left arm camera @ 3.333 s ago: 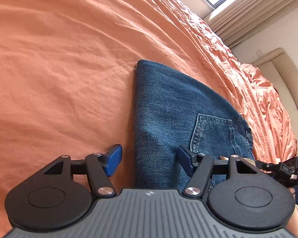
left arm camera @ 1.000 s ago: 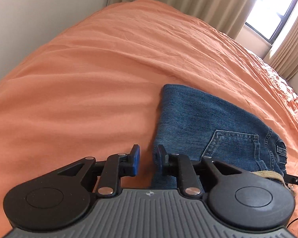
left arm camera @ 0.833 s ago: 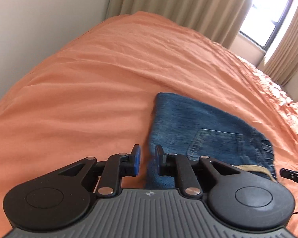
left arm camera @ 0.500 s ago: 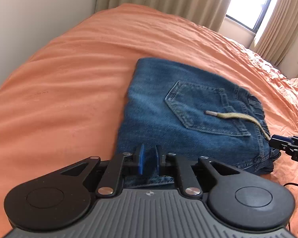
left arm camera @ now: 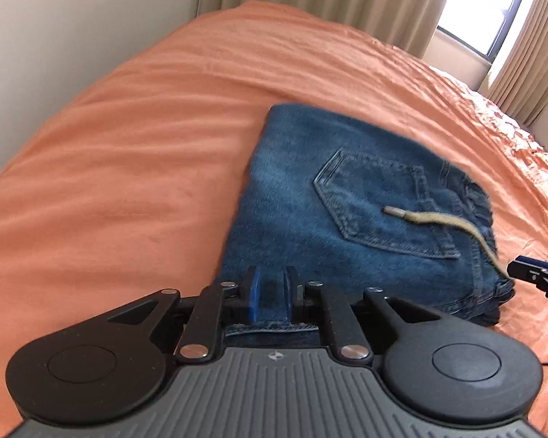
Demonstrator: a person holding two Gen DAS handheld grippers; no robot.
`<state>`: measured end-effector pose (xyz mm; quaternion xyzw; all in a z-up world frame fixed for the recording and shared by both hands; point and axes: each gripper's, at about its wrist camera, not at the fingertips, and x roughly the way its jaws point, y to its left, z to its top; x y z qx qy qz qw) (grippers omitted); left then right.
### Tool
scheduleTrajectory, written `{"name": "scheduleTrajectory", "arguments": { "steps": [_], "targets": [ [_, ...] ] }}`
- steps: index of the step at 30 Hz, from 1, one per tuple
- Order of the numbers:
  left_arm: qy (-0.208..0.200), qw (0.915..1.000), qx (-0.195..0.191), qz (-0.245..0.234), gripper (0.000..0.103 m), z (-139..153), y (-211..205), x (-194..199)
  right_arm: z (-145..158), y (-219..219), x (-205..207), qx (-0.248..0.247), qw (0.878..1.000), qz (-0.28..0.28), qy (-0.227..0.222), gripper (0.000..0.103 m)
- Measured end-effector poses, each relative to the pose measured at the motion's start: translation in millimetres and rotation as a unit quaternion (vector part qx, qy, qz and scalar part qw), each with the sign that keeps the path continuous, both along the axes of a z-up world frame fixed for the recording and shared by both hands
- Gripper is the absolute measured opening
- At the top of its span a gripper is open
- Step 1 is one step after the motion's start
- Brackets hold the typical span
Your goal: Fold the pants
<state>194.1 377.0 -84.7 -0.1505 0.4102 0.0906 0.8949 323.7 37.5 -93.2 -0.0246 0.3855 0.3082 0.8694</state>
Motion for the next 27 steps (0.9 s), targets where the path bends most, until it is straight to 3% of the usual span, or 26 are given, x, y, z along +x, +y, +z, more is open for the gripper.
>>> {"name": "scheduleTrajectory", "arguments": {
  "steps": [2,3,8,11,13,15,17,19,20,24,27],
  "targets": [
    [-0.023,0.9997,0.009,-0.006,0.015,28,-7,-9,23,-6,-14,0.001,1.0,-0.005,-0.02,0.061],
    [-0.037,0.9991,0.018,-0.008,0.017,46,-11,-15,34,-9,-21,0.006,0.999,-0.004,-0.031,0.065],
    [-0.085,0.9929,0.081,-0.021,0.024,135,-42,-54,102,-32,-65,0.034,0.996,-0.003,-0.081,0.079],
    [-0.106,0.9835,0.14,-0.042,0.036,187,-67,-83,138,-48,-94,0.049,0.992,-0.008,-0.115,0.081],
    [-0.123,0.9726,0.193,-0.039,0.062,218,-87,-103,155,-61,-118,0.064,0.989,-0.015,-0.134,0.081],
    [-0.147,0.964,0.221,-0.022,0.083,237,-108,-125,165,-72,-141,0.072,0.986,-0.023,-0.15,0.081],
    [-0.18,0.9572,0.226,-0.024,0.085,242,-127,-148,172,-82,-167,0.074,0.982,-0.033,-0.171,0.081],
    [-0.202,0.9516,0.231,-0.013,0.1,235,-147,-165,173,-94,-197,0.083,0.973,-0.043,-0.21,0.081],
    [-0.208,0.9499,0.233,-0.005,0.102,227,-158,-172,172,-100,-214,0.084,0.968,-0.048,-0.231,0.081],
    [-0.214,0.9543,0.208,0.004,0.103,189,-194,-188,158,-108,-262,0.072,0.956,-0.056,-0.277,0.081],
    [-0.223,0.9492,0.222,0.011,0.103,160,-221,-194,141,-112,-287,0.082,0.952,-0.073,-0.286,0.081]
  ]
}}
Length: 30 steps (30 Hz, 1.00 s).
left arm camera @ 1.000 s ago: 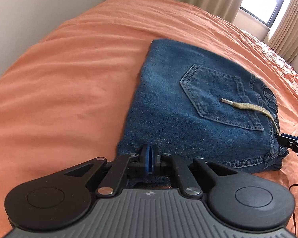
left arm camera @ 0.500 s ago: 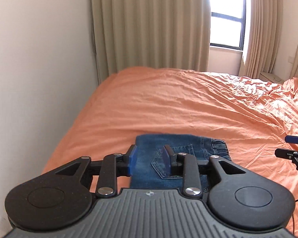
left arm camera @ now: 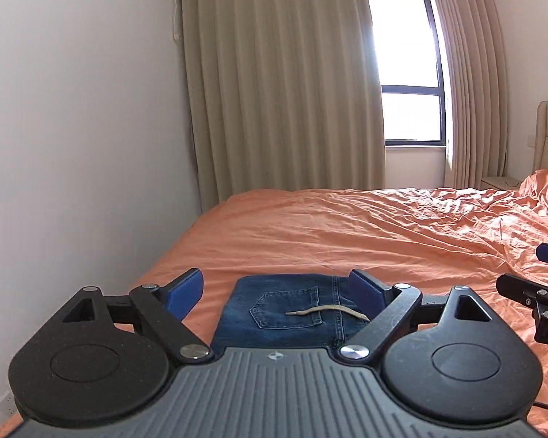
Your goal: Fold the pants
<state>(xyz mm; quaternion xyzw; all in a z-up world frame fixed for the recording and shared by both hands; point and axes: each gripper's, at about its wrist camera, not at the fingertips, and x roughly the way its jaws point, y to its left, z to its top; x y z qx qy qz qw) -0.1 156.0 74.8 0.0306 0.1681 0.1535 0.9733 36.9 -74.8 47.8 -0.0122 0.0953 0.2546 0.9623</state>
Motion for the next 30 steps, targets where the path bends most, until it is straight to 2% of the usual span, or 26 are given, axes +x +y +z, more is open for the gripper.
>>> {"name": "scheduleTrajectory", "arguments": {
  "steps": [3,8,12,15,23,30],
  "targets": [
    [-0.001,0.9998,0.011,0.016,0.103,-22,-18,2,-15,1,-14,0.006,1.0,-0.015,0.006,0.081],
    [0.021,0.9994,-0.001,0.027,0.103,-56,-27,8,-47,9,-19,0.013,0.999,-0.038,0.026,0.081],
    [0.039,0.998,0.0,0.05,0.103,-81,-26,14,-74,25,-3,-0.006,0.997,-0.038,0.065,0.081],
    [0.062,0.9964,-0.025,0.054,0.103,-95,-20,18,-89,30,9,-0.003,0.995,-0.041,0.092,0.081],
    [0.101,0.9925,-0.049,0.049,0.103,-121,-14,27,-116,41,31,-0.024,0.991,-0.045,0.127,0.081],
    [0.113,0.9908,-0.061,0.044,0.103,-127,-14,26,-115,44,31,-0.022,0.99,-0.047,0.131,0.081]
  ]
}}
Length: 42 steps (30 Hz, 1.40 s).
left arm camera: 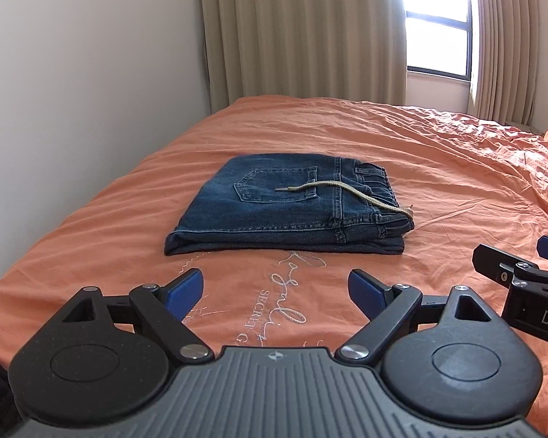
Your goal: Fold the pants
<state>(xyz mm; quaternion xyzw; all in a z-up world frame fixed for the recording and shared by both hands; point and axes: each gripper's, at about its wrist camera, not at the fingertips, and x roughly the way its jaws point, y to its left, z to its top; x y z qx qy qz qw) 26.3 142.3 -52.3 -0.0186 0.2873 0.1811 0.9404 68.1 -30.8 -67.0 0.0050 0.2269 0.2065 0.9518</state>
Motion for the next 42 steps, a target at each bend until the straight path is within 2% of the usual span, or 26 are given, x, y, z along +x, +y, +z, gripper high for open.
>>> {"name": "scheduleTrajectory", "arguments": {
  "steps": [6,42],
  "targets": [
    [-0.001,0.9999,0.01,0.002,0.103,1,1,-1,7,0,-5,0.007,1.0,0.003,-0.006,0.081],
    [-0.008,0.9998,0.018,-0.008,0.103,9,-12,-7,20,-10,-21,0.011,1.0,0.001,-0.025,0.081]
  ]
}}
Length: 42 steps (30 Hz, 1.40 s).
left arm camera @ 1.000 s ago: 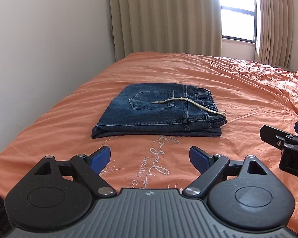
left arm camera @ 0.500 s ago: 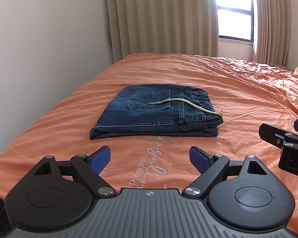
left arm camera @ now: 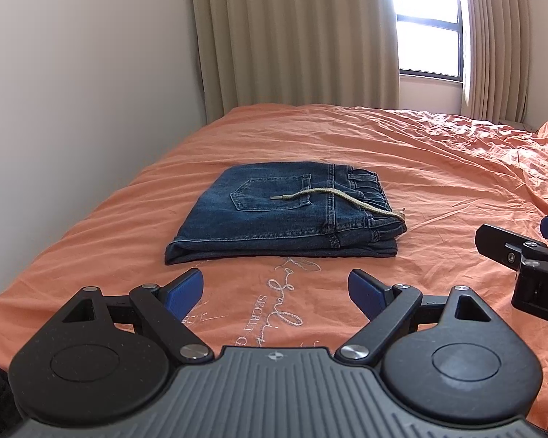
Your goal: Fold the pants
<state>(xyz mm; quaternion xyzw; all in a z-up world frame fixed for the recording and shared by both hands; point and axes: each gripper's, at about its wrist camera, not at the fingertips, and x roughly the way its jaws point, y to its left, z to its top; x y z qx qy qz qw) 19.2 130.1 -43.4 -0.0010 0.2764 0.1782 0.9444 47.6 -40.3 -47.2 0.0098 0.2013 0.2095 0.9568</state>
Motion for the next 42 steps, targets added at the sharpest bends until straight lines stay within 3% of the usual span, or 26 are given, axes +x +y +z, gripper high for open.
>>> {"name": "scheduleTrajectory", "arguments": {
  "steps": [42],
  "targets": [
    [-0.009,0.9999,0.008,-0.004,0.103,7.3,-2.7,-0.5,7.7,0.4,-3.4,-0.008,1.0,0.001,0.0,0.081]
  ]
}}
